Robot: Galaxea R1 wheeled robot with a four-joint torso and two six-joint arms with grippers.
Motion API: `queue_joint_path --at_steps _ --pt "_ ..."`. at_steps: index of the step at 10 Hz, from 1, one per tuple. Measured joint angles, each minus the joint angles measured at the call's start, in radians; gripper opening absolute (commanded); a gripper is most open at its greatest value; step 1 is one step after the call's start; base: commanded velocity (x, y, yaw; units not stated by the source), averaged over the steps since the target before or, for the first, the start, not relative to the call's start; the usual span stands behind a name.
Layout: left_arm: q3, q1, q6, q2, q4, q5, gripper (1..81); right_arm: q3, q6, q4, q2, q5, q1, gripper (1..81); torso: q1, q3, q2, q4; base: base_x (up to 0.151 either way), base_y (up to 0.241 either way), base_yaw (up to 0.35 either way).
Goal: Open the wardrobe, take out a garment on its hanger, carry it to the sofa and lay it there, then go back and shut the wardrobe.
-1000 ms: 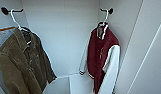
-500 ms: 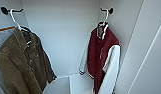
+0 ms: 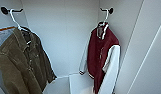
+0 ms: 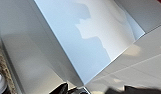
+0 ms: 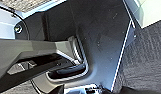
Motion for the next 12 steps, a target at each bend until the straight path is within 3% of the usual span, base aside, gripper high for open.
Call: queue_joint_path --at_steps 3,5,12 --pt "0.065 -0.080 -0.054 -0.027 -0.001 0.112 81.1 0.000 0.000 0.000 0.000 0.001 0.001 81.1 0.000 -0.001 0.000 0.000 0.000 0.000 0.000" --pt "0.133 -0.199 -0.089 -0.049 -0.002 0.105 81.1 0.000 0.000 0.000 0.000 0.001 0.000 81.1 0.000 -0.001 0.000 0.000 0.000 0.000 0.000" --pt "0.124 -0.503 -0.290 -0.030 -0.003 0.241 81.1 0.000 0.000 0.000 -0.001 0.002 0.001 81.1 0.002 -0.001 0.000 0.000 0.000 0.000 0.000"
